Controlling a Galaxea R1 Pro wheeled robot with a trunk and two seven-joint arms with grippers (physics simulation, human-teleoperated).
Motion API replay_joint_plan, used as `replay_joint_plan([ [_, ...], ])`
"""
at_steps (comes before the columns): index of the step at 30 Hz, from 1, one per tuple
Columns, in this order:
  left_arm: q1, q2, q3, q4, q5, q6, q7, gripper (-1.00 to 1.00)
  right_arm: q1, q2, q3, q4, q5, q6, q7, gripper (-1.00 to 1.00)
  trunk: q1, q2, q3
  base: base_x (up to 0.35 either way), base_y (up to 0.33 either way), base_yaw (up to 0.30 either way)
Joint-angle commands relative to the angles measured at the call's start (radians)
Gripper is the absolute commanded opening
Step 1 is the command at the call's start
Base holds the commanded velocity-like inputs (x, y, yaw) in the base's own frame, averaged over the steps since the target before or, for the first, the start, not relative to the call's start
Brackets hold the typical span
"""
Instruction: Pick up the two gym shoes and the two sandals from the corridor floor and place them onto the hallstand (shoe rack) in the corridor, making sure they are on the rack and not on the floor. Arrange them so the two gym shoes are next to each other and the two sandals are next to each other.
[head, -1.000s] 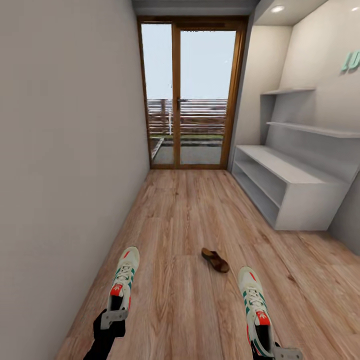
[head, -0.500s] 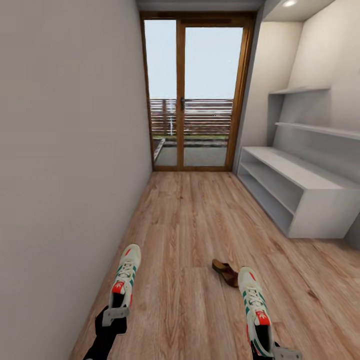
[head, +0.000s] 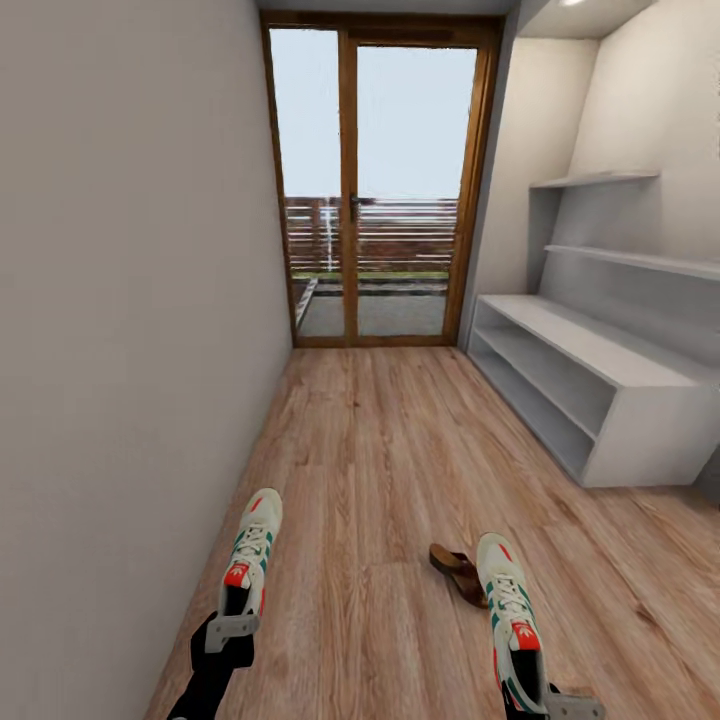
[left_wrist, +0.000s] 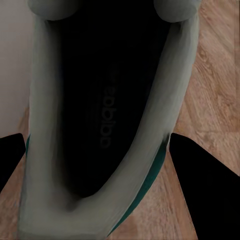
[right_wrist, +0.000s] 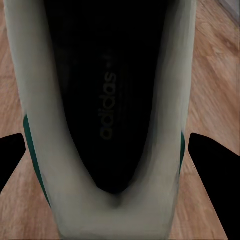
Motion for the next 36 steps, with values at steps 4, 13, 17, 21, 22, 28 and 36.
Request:
replay_joint_plan([
  [4, 0.0, 0.001, 0.001, 0.0, 0.003, -0.003, 0.0, -1.0, -0.001, 0.0, 0.0, 0.001, 0.001, -0.003, -0.003, -1.0, 0.0, 0.0, -0.001, 0.336, 0.02, -0.045],
  [13, -0.001, 0.001, 0.001, -0.001, 0.003, -0.003, 0.001, -1.0, -0.001, 0.0, -0.001, 0.001, 0.001, -0.005, -0.003, -1.0, 0.0, 0.0, -0.001, 0.337, 0.084, -0.003],
  [17, -0.001, 0.001, 0.001, -0.001, 0.003, -0.003, 0.001, -1.0, -0.001, 0.0, -0.001, 0.001, 0.002, -0.005, -0.002, -1.0, 0.0, 0.0, -0.001, 0.337, 0.128, 0.0],
  [21, -0.001, 0.001, 0.001, -0.001, 0.003, -0.003, 0.001, -1.0, -0.001, 0.0, -0.001, 0.001, 0.002, -0.005, -0.002, -1.0, 0.0, 0.0, -0.001, 0.337, 0.13, 0.0],
  [22, -0.001, 0.001, 0.001, -0.001, 0.003, -0.003, 0.001, -1.0, -0.001, 0.0, -0.001, 0.001, 0.002, -0.005, -0.002, -1.0, 0.0, 0.0, -0.001, 0.337, 0.13, 0.0],
  [28, -0.002, 0.001, 0.001, -0.001, 0.003, -0.003, 0.002, -1.0, -0.001, 0.0, -0.001, 0.001, 0.002, -0.005, -0.003, -1.0, 0.0, 0.0, -0.001, 0.337, 0.13, 0.0],
  [36, -0.002, 0.001, 0.001, -0.001, 0.003, -0.003, 0.004, -1.0, -0.001, 0.0, -0.001, 0.001, 0.002, -0.005, -0.003, -1.0, 0.0, 0.0, -0.001, 0.337, 0.13, 0.0],
])
